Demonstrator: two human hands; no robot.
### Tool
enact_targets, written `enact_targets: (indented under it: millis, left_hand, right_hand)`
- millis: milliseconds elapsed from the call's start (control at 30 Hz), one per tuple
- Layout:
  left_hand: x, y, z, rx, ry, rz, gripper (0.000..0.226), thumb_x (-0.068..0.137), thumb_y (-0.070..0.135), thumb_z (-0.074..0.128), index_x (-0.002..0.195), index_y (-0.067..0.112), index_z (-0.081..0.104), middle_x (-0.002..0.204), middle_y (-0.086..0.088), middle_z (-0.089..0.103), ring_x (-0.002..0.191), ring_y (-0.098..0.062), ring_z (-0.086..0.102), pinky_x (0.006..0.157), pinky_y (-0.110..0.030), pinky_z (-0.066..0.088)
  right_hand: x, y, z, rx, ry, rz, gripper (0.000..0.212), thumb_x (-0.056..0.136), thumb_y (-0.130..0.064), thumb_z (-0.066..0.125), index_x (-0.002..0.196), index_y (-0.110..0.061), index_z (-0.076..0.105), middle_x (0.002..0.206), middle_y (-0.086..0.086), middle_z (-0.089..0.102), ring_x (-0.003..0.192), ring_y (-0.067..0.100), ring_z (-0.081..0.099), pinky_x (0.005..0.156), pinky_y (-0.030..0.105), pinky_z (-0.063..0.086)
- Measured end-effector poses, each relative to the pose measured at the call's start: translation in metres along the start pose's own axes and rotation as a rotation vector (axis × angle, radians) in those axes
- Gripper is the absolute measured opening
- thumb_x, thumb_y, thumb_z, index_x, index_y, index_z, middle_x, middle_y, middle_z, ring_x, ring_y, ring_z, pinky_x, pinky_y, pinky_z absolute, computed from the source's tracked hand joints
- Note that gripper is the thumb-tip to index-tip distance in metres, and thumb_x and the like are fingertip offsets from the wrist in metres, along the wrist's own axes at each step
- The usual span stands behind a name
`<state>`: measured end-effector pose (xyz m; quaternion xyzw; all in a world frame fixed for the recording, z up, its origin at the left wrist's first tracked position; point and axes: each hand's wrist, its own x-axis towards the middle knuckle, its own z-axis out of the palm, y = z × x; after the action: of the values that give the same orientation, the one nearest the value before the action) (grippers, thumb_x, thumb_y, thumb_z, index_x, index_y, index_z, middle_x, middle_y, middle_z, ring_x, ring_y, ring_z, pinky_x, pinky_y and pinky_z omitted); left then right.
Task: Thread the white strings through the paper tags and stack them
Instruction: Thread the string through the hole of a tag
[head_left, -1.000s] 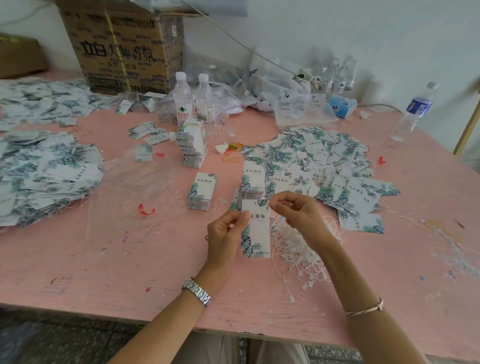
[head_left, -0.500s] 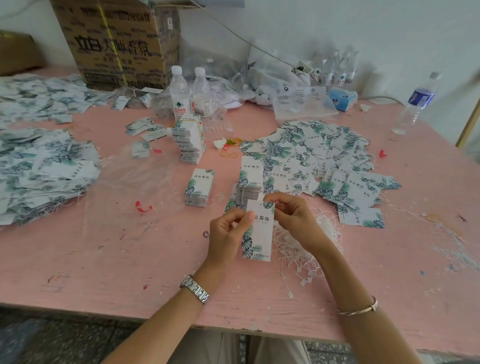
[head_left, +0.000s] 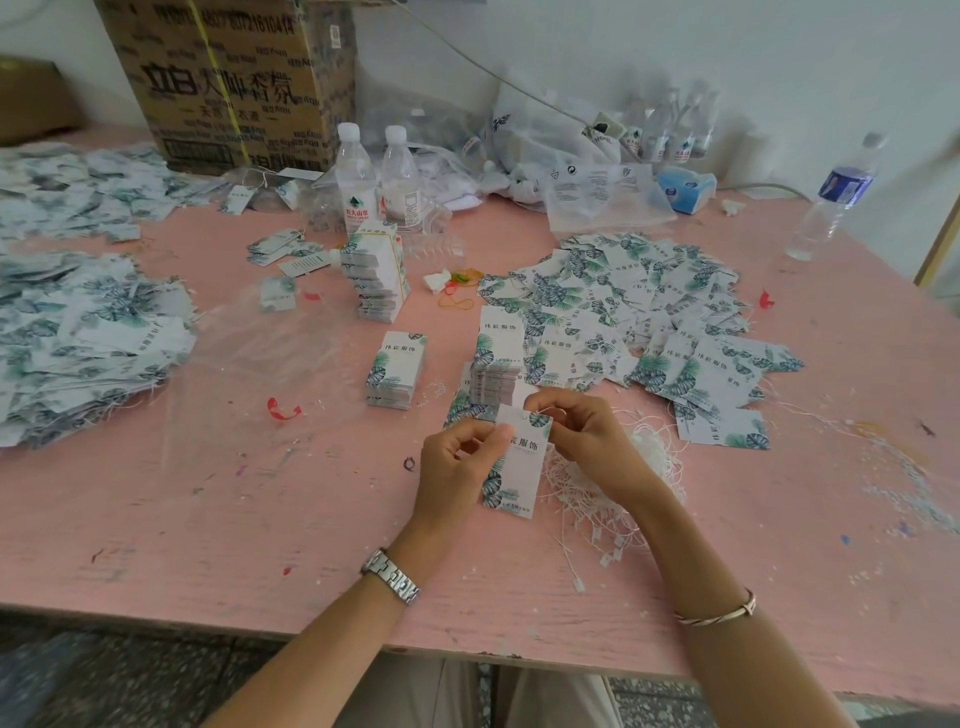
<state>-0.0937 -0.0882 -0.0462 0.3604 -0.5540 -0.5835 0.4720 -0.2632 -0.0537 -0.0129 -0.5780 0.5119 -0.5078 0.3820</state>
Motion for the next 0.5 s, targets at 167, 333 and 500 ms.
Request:
enact_targets:
  millis: [167,333,500]
  left_hand:
    - [-0.0021,0.0005,0.0021,0.112,0.021,0.026,0.028,0.076,0.045,0.072,0.086,0.019,0.073,0.083,0.002,0.072,0.068,-0.012,0.058,0.063,-0.029,0.048]
    - [-0.0051,0.0023,0.0024,0.351,0.177,0.430,0.029,0.084,0.028,0.075,0.107,0.024,0.059,0.105,0.006,0.054,0.082,-0.013,0.050,0.081,-0.015,0.041]
    - [-0.0033,0.0010,0.0067,0.441,0.200,0.600,0.015,0.088,0.033,0.073,0.099,0.023,0.073,0.104,0.006,0.050,0.092,-0.009,0.054,0.085,-0.026,0.049]
  right_hand:
    - [-0.0012,-0.0004,-0.0009,0.007,-0.035,-0.025,0.022,0.097,0.015,0.045,0.110,0.003,0.057,0.068,-0.024,0.064,0.057,-0.011,0.056,0.054,0.002,0.039]
    - [-0.0021,-0.0003,-0.0011,0.009,-0.046,-0.035,0.026,0.097,0.016,0.043,0.112,0.000,0.056,0.070,-0.024,0.066,0.056,-0.011,0.057,0.054,0.001,0.040]
    - [-0.0046,-0.0035,0.0013,-0.008,-0.025,-0.038,0.035,0.093,0.015,0.047,0.109,-0.013,0.062,0.082,-0.020,0.071,0.059,-0.011,0.059,0.056,0.003,0.042]
